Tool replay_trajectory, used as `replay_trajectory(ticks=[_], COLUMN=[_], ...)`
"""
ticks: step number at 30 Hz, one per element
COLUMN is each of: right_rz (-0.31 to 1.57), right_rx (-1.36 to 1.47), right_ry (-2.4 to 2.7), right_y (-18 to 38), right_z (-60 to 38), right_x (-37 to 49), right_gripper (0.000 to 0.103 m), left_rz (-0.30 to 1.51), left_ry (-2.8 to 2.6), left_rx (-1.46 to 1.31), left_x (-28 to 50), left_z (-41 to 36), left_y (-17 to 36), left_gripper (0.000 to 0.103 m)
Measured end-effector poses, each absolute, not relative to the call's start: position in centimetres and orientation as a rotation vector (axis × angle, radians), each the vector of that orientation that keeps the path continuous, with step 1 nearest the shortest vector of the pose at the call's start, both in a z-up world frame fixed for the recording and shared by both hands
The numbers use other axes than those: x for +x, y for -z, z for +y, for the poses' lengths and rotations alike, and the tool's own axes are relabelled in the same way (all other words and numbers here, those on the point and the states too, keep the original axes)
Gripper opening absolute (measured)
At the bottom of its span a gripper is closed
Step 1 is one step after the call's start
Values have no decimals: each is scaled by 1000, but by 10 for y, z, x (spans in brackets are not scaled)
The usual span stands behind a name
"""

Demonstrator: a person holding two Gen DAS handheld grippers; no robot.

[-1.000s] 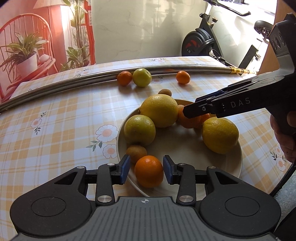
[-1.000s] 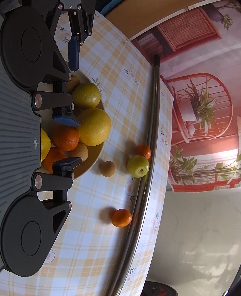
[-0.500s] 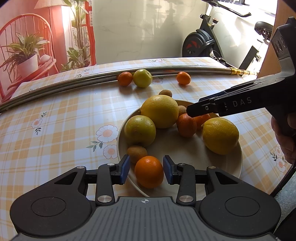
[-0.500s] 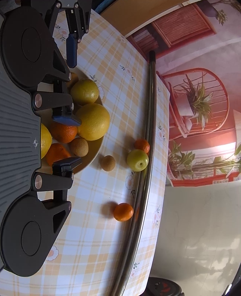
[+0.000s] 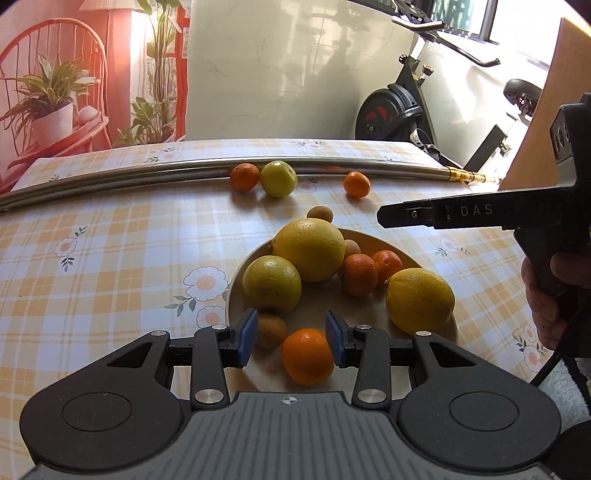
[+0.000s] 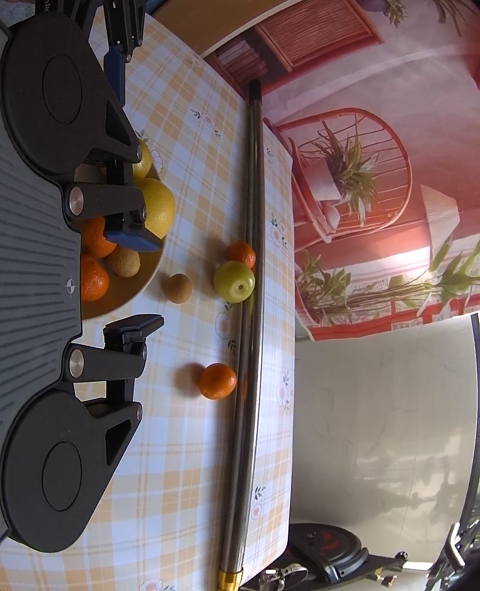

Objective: Organize fruits
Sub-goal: 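Carry the orange and tangerine over the white plate and open both grippers, then move the right gripper to a brown kiwi while the left gripper returns to the row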

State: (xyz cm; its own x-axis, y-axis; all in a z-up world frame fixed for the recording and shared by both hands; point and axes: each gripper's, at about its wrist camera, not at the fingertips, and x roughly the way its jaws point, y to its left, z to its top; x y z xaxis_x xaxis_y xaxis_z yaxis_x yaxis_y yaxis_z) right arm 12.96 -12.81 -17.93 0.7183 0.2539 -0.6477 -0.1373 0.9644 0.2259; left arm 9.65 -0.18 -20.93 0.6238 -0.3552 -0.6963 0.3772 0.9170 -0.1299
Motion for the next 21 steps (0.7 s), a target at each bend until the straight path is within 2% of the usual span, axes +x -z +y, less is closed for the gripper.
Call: replay_trajectory(ticks=[7,21], right_rz=[737,730], right_rx=[206,32], right_ry=[-196,-262], right_y=[183,186], right_z=[-141,-115], right_x=[134,169], right_gripper=[35,35], left_rz=[743,598], left_ry=[402,285], left_rx=[-49,-136], left_x=[105,159], left_z=[11,45], left_y=[193,141], left_gripper=[42,42])
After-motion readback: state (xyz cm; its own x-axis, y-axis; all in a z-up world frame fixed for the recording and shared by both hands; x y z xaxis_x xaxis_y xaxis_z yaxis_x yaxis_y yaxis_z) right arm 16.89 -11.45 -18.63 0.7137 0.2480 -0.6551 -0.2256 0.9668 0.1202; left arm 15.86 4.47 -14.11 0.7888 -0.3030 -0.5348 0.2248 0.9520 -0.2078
